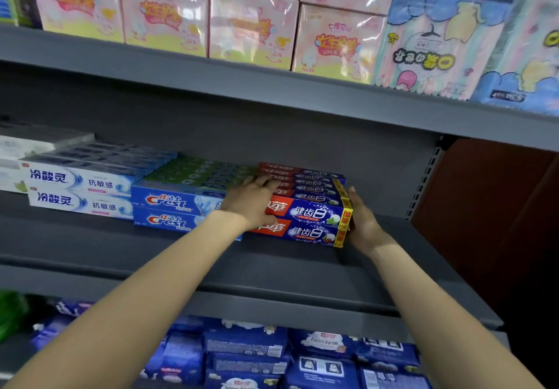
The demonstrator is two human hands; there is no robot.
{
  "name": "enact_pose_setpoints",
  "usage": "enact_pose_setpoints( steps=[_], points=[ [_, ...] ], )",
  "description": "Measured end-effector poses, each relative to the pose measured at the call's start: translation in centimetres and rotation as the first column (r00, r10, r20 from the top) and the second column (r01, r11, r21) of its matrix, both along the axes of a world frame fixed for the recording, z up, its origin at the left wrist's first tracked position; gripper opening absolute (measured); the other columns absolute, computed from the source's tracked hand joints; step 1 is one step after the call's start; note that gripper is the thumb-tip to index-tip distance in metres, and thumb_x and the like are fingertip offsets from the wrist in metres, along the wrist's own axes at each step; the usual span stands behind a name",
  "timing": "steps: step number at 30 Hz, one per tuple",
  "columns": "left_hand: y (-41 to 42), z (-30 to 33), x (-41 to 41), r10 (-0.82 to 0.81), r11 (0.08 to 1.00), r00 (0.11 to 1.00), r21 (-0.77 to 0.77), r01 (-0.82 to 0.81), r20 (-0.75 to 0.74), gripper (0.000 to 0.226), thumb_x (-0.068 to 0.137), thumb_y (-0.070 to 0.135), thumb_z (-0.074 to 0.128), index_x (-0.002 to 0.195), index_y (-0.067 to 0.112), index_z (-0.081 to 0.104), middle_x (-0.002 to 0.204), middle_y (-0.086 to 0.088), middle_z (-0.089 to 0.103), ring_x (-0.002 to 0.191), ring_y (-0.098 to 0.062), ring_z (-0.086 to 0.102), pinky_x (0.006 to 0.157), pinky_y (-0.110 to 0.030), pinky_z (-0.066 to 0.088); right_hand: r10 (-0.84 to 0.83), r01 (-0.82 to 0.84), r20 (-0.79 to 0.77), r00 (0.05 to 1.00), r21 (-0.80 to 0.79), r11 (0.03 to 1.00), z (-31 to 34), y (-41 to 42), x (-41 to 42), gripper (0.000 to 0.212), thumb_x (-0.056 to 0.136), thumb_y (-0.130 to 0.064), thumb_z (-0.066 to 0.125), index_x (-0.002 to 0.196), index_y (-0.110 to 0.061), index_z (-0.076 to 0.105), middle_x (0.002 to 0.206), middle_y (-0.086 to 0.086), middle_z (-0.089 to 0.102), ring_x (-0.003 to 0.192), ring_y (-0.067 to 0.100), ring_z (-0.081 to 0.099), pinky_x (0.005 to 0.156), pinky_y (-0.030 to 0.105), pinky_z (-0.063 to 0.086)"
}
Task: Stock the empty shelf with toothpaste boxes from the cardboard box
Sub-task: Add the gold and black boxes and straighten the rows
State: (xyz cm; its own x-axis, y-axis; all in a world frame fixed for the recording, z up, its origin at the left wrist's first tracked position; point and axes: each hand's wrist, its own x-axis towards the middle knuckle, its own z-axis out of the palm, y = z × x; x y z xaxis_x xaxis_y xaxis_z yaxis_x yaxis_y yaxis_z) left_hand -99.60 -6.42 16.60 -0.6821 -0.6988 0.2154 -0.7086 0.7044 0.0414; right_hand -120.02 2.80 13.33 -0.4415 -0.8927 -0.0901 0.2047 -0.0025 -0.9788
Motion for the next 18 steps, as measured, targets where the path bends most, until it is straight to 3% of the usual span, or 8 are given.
enact_pose_setpoints(
  steps=[3, 5, 7, 11, 15, 18],
  points=[
    [0.6, -0.2, -0.3, -0.001, 1.000, 1.000, -0.020, 0.000, -0.029, 0.076, 0.088, 0.046, 0.059, 0.150, 0.024, 0.021, 0.155, -0.001, 0.023, 0.141, -0.026, 0.024, 0.108, -0.042, 0.034, -0.064, 0.059, -0.153, 0.986, -0.036, 0.998, 0.0, 1.3, 0.5, 0.045, 0.091, -0.047, 0.051, 0.125, -0.019, 0.053, 0.114, 0.007, 0.068, 0.098, 0.019, 0.067, 0.085, 0.035, 0.052],
    [0.8, -0.2, -0.5, 0.010, 1.000, 0.999, -0.012, -0.011, -0.039, 0.074, 0.090, 0.045, 0.056, 0.150, 0.023, 0.020, 0.156, -0.001, 0.023, 0.142, -0.026, 0.022, 0.109, -0.041, 0.032, -0.046, 0.037, -0.284, 0.958, -0.035, 0.999, -0.2, 1.8, 0.6, 0.040, 0.088, -0.037, 0.060, 0.124, -0.030, 0.045, 0.122, 0.004, 0.064, 0.101, 0.018, 0.066, 0.088, 0.037, 0.052],
    [1.0, -0.1, -0.7, 0.024, 1.000, 0.999, -0.004, -0.024, -0.046, 0.073, 0.091, 0.044, 0.055, 0.151, 0.021, 0.020, 0.156, -0.002, 0.022, 0.143, -0.027, 0.021, 0.110, -0.040, 0.030, -0.026, 0.017, -0.388, 0.921, -0.028, 0.999, -0.1, 2.0, 0.9, 0.051, 0.088, -0.028, 0.062, 0.133, -0.033, 0.038, 0.124, 0.002, 0.060, 0.100, 0.016, 0.064, 0.087, 0.034, 0.052],
    [0.8, 0.0, -1.0, 0.050, 0.997, 0.997, 0.055, -0.047, -0.055, 0.073, 0.091, 0.043, 0.055, 0.151, 0.021, 0.019, 0.158, -0.004, 0.018, 0.145, -0.027, 0.017, 0.112, -0.041, 0.027, -0.038, 0.038, -0.449, 0.893, -0.009, 0.999, 0.2, 1.7, 1.4, 0.059, 0.091, -0.027, 0.059, 0.143, -0.025, 0.031, 0.131, 0.003, 0.057, 0.101, 0.017, 0.063, 0.075, 0.026, 0.053],
    [1.2, -0.2, -0.9, 0.114, 0.991, 0.992, 0.076, -0.110, -0.054, 0.076, 0.089, 0.043, 0.060, 0.150, 0.023, 0.020, 0.158, -0.009, 0.013, 0.144, -0.033, 0.016, 0.112, -0.045, 0.027, -0.085, 0.118, -0.638, 0.765, 0.009, 0.993, 0.4, 2.2, 1.8, 0.082, 0.084, -0.021, 0.069, 0.148, -0.024, 0.018, 0.137, 0.002, 0.051, 0.116, 0.023, 0.057, 0.096, 0.042, 0.049],
    [2.3, -0.6, -0.6, 0.253, 0.966, 0.967, -0.058, -0.253, -0.010, 0.078, 0.084, 0.042, 0.066, 0.146, 0.018, 0.025, 0.149, -0.014, 0.030, 0.136, -0.035, 0.031, 0.108, -0.045, 0.030, -0.062, 0.146, -0.774, 0.630, 0.039, 0.989, 0.2, 2.5, 2.3, 0.091, 0.079, -0.013, 0.074, 0.148, -0.025, 0.016, 0.136, 0.004, 0.050, 0.121, 0.023, 0.053, 0.098, 0.038, 0.045]
  ],
)
